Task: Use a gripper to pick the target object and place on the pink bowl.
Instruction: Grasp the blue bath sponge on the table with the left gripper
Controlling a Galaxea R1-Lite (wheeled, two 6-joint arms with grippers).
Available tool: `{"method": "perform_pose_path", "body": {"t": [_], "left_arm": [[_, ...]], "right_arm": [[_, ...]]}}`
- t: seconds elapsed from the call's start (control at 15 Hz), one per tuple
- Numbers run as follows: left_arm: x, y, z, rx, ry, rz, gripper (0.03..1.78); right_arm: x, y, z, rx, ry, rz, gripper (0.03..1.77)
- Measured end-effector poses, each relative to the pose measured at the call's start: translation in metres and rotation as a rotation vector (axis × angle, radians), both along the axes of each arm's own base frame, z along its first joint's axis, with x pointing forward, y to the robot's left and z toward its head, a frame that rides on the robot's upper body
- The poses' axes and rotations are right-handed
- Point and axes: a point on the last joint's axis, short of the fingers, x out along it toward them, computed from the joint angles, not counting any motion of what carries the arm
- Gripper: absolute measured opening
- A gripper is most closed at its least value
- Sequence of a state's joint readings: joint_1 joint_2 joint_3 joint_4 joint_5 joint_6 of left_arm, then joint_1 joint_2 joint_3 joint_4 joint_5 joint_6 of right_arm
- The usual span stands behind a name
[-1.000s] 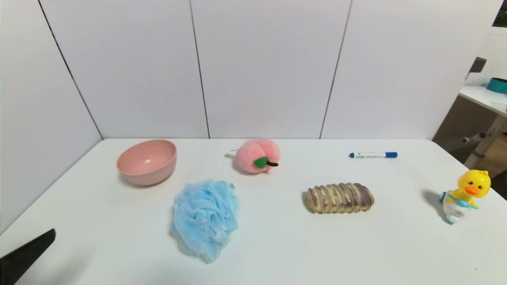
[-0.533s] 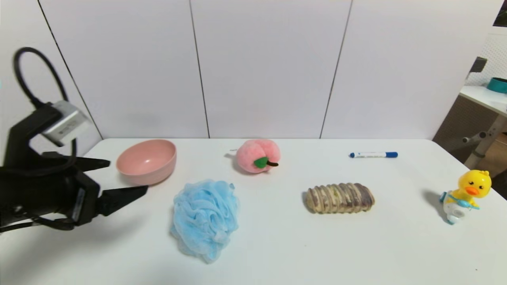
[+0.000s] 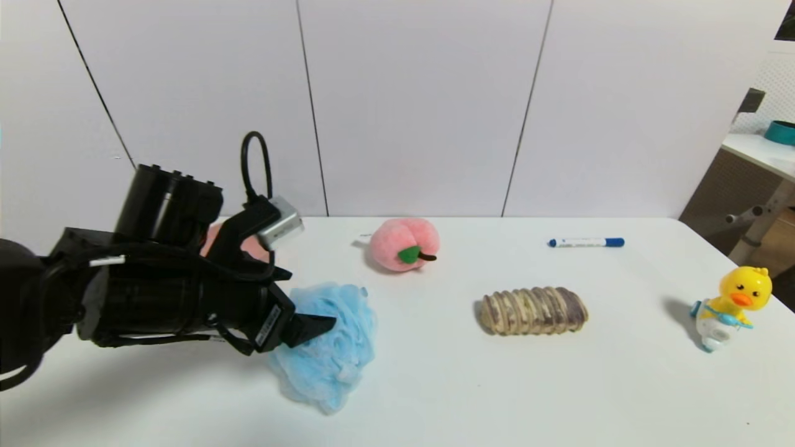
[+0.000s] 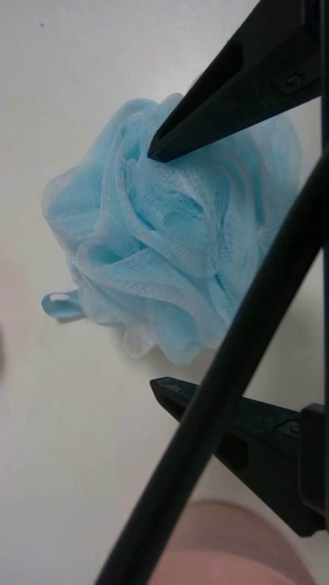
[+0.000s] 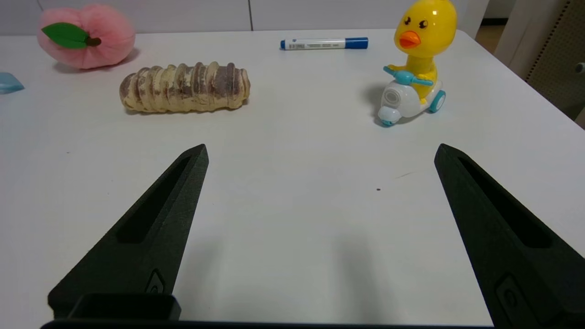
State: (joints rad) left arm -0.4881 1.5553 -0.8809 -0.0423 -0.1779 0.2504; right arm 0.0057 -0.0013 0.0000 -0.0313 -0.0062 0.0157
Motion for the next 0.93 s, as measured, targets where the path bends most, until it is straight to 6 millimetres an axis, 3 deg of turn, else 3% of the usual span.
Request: {"method": "perform_pose_path", "body": {"t": [0.27, 0.73, 0.93], "left_arm": [[0.012, -0.022, -0.026, 0.037, 0.066, -0.047, 1.69], [0.015, -0.03, -0.046, 0.077, 0.134, -0.067, 1.69], [0.016, -0.031, -0.046, 0.077, 0.132, -0.068, 1.2]], "right_arm": [[0.0, 0.0, 0.0, 0.0, 0.0, 0.001, 1.71], [0.0, 0.0, 0.0, -0.001, 0.0, 0.0, 1.71], [0.0, 0.0, 0.0, -0.001, 0.0, 0.0, 1.71]]}}
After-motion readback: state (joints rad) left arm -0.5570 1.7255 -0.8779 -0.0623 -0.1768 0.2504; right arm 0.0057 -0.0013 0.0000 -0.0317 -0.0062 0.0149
